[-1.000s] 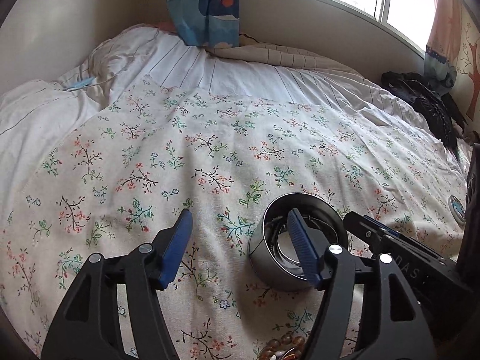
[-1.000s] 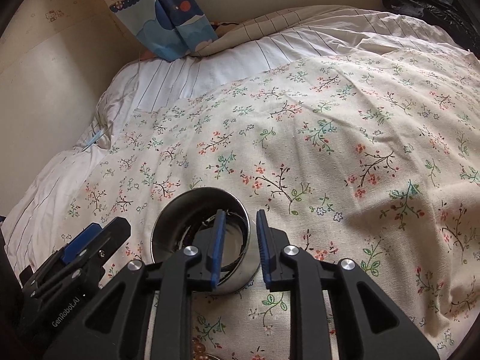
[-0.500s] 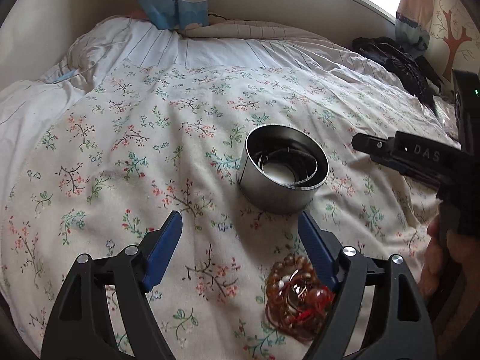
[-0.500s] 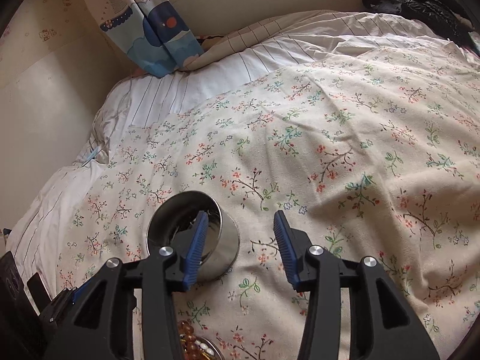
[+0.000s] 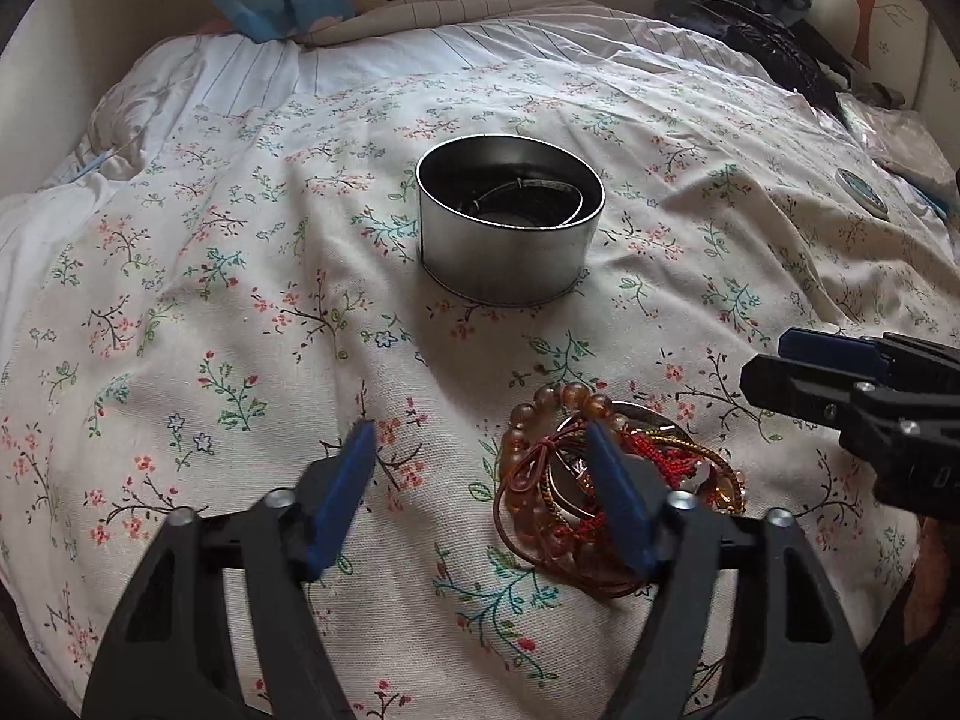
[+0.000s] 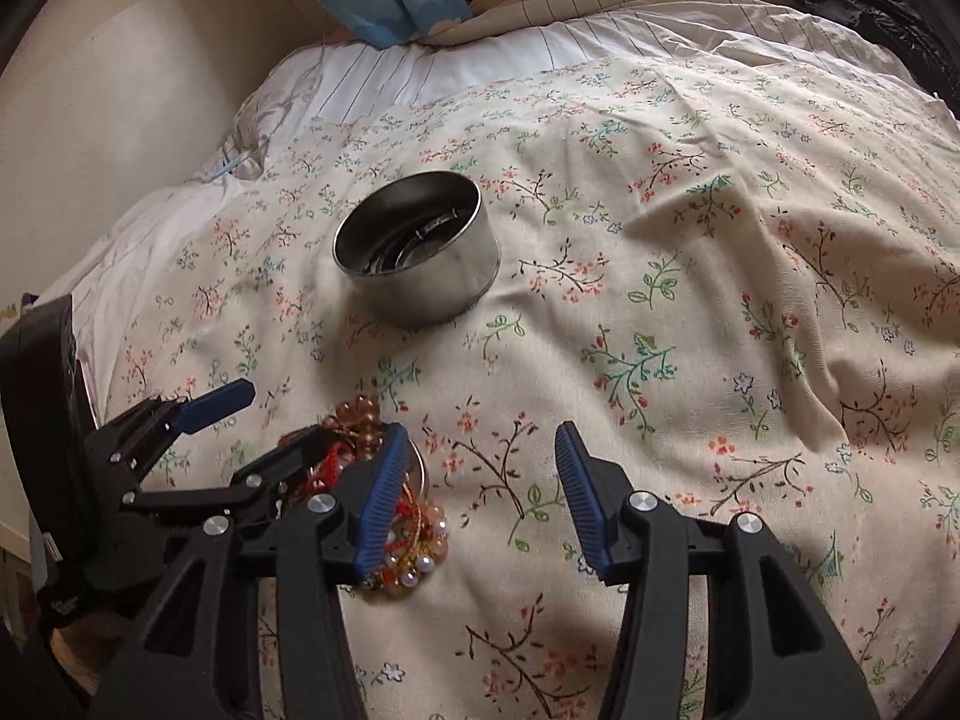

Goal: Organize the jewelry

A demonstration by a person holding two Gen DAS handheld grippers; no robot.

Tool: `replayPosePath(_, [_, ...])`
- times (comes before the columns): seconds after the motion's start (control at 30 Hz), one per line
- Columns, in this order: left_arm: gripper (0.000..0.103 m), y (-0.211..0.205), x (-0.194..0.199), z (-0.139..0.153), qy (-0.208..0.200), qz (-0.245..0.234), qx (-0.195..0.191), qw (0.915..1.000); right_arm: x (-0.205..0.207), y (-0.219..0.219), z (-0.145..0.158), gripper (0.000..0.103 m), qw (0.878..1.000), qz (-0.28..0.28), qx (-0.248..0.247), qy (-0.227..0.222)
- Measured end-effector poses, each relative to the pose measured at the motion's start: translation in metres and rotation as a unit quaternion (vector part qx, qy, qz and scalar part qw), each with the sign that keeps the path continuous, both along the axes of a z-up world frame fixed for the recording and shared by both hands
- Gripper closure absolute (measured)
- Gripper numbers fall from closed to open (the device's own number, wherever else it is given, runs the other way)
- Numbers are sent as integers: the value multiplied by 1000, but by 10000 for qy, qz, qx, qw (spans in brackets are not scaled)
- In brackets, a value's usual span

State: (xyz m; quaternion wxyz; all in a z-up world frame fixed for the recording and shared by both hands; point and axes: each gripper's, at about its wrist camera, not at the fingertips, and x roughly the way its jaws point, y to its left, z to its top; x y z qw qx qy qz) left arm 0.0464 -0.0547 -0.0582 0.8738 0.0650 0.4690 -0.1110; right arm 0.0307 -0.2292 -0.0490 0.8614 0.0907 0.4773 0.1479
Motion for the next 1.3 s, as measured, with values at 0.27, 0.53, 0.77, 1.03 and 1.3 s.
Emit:
replayPosePath(0.27, [95, 18, 4, 3, 229, 94, -736, 9970, -7, 32, 2, 53, 9967, 793, -112, -97])
replayPosePath(0.53, [99, 31, 4, 11, 227, 137, -1383, 9900, -12, 74, -4, 59, 9876, 1433, -555, -305])
replayPosePath(0.77, [68, 34, 7, 6, 347, 271, -1307, 9904, -7, 66, -6, 97, 9907, 1308, -314, -218])
replayPosePath(1.03, [50, 29, 4, 7, 372, 99, -1315, 9906, 0, 24, 5, 98, 9952, 670, 680, -213])
replayPosePath(1.3, [95, 7, -4, 0, 381, -306, -654, 9967, 7, 18, 1, 98, 9953, 510, 817, -44])
